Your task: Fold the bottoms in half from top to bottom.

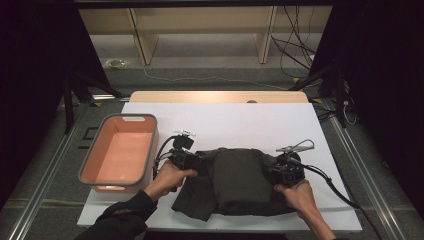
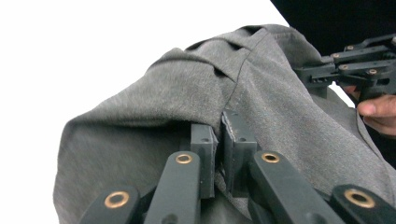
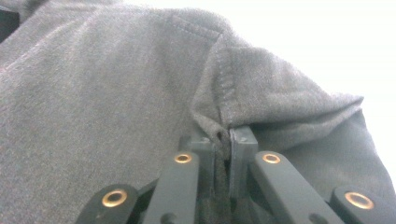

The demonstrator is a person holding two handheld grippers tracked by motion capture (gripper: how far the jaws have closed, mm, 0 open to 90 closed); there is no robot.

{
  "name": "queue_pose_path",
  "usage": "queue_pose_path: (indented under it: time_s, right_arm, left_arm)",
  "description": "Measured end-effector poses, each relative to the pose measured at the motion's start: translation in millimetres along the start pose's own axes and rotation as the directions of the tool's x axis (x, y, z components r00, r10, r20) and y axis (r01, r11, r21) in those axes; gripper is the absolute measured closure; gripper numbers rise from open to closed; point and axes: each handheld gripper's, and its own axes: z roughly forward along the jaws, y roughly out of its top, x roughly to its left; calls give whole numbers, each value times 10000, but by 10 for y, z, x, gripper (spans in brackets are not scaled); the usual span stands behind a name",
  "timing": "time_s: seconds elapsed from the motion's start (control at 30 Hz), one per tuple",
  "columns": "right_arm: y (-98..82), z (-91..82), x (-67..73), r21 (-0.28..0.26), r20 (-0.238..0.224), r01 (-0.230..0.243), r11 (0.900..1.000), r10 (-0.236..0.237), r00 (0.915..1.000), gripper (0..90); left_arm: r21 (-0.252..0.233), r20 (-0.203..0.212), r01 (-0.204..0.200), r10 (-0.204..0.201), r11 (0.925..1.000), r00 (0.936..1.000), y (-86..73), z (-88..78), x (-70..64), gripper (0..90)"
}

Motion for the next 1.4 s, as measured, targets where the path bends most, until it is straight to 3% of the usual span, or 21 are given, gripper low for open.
queue_pose_path:
  time_s: [0.13,0.27,0.47,0.6,0.67,0.77,0.87,1.0,1.03,1.13,1.23,1.4]
  right_arm:
    - [17,49,-12,53,122,23,10000,-24,9999,846]
    - [-39,55,16,359,124,148,9992,-152,9998,825]
    - [-151,-12,73,832,445,455,9955,-493,9978,814]
    - [-202,-49,101,1144,790,672,9912,-765,9939,741]
    - [-188,-107,99,978,681,650,9931,-719,9951,672]
    - [-110,-237,34,361,986,474,9982,-507,9938,561]
    - [-33,-332,20,-205,1117,593,9980,-566,9921,536]
    - [74,-370,73,-802,1058,933,9924,-846,9908,673]
    - [90,-351,85,-816,1081,1014,9915,-924,9898,709]
    - [96,-218,112,-432,1172,1190,9920,-1133,9866,818]
    - [80,-98,116,-15,1392,1337,9910,-1322,9814,864]
    - [50,44,83,499,1703,1349,9896,-1416,9752,887]
  left_arm:
    - [220,-160,-272,275,9994,9995,-28,72,65,839]
    - [545,-199,-298,309,9981,9993,-68,83,118,839]
    - [889,-343,-593,626,9943,9974,-135,85,84,839]
    - [949,-375,-727,766,9928,9964,-152,77,49,829]
    - [984,-399,-691,733,9927,9965,-148,72,43,819]
    - [1091,-469,-590,644,9923,9968,-146,70,31,748]
    - [1161,-898,-693,799,9908,9927,-133,18,-41,639]
    - [707,-1230,-744,827,9947,9890,-92,-116,-98,560]
    - [401,-1177,-710,753,9967,9902,-76,-148,-106,582]
    - [149,-760,-742,751,9971,9943,-51,-155,-126,729]
    - [240,-261,-552,559,9982,9981,-57,-66,-143,821]
    - [714,-569,-596,637,9957,9963,-105,146,-79,888]
